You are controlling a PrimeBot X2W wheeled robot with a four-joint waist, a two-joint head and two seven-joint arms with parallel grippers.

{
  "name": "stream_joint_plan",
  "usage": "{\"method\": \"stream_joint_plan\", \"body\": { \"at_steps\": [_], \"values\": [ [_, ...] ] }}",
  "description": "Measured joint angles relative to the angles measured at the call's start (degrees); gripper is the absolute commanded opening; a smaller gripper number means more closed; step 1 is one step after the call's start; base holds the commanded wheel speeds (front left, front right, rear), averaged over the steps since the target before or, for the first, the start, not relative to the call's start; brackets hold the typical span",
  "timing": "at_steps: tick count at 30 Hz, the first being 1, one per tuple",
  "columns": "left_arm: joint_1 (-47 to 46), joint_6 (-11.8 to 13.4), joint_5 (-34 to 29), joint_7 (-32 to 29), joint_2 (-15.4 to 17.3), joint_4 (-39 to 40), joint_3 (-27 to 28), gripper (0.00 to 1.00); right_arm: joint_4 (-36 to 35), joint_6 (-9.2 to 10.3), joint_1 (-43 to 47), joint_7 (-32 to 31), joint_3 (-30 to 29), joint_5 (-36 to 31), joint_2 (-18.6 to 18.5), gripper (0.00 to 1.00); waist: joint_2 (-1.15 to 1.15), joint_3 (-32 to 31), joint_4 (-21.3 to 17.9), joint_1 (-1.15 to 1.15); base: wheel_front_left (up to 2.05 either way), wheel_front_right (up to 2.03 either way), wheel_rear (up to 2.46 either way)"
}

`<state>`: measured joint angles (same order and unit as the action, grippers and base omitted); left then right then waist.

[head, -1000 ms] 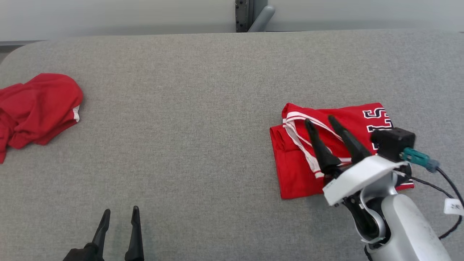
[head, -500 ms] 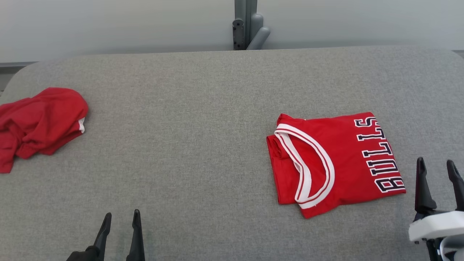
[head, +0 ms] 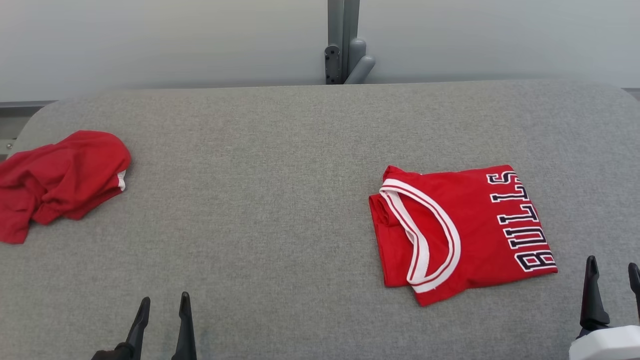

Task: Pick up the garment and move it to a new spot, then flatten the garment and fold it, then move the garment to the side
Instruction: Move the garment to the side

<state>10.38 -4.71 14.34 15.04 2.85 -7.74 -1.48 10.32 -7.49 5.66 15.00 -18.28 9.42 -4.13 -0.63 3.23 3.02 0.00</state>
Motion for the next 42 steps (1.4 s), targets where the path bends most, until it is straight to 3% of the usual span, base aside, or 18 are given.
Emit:
{"method": "stream_joint_plan", "body": {
  "at_steps": [12,17,19,21,29,37,40,41,42],
  "values": [
    [0.13,-0.10,-0.01,-0.01,0.00,0.03,0.08,1.00,0.47,0.00,-1.21,0.04,1.92,-0.30,0.10,1.00,0.00,1.13,-0.62,0.00,0.00,0.00,0.00],
    [-0.10,-0.19,-0.02,0.00,0.00,0.08,0.20,1.00,3.63,-0.01,-3.28,0.04,4.58,0.57,-2.21,1.00,0.00,2.04,-0.85,0.00,0.00,0.00,0.00],
    [-1.13,-0.33,-0.13,-0.01,0.00,0.33,0.44,1.00,7.62,-0.04,-6.64,0.04,8.99,2.07,-5.87,1.00,0.00,3.29,-1.05,0.00,0.00,0.00,0.00],
    [-1.68,-0.36,-0.24,-0.01,0.00,0.44,0.51,1.00,8.90,-0.03,-8.26,-0.59,10.27,3.02,-7.09,1.00,0.00,3.82,-1.12,0.00,0.00,0.00,0.00],
    [-5.61,-1.37,-0.70,0.00,0.00,0.74,1.13,1.00,13.97,-0.04,-21.32,-14.78,22.32,12.03,-18.47,1.00,0.00,9.35,-1.42,0.00,0.00,0.00,0.00],
    [-7.56,-1.59,-0.29,0.00,0.00,0.58,1.34,1.00,16.77,-0.03,-25.83,-22.86,26.39,17.44,-21.38,1.00,0.00,13.15,-0.34,0.00,0.00,0.00,0.00],
    [-7.72,-1.67,-0.29,0.00,0.00,0.63,1.44,1.00,17.15,0.02,-27.02,-25.70,28.62,22.31,-21.41,1.00,0.00,14.24,-0.12,0.00,0.00,0.00,0.00],
    [-7.92,-1.68,-0.29,-0.01,0.00,0.74,1.53,1.00,17.20,0.03,-27.60,-26.84,29.20,24.18,-21.56,0.88,0.00,14.60,-0.13,0.00,0.00,0.00,0.00],
    [-8.20,-1.78,-0.31,0.00,0.00,0.81,1.59,1.00,17.24,0.03,-28.24,-27.67,29.84,25.69,-21.87,0.38,0.00,14.93,-0.20,0.00,0.00,0.00,0.00]
  ]
}}
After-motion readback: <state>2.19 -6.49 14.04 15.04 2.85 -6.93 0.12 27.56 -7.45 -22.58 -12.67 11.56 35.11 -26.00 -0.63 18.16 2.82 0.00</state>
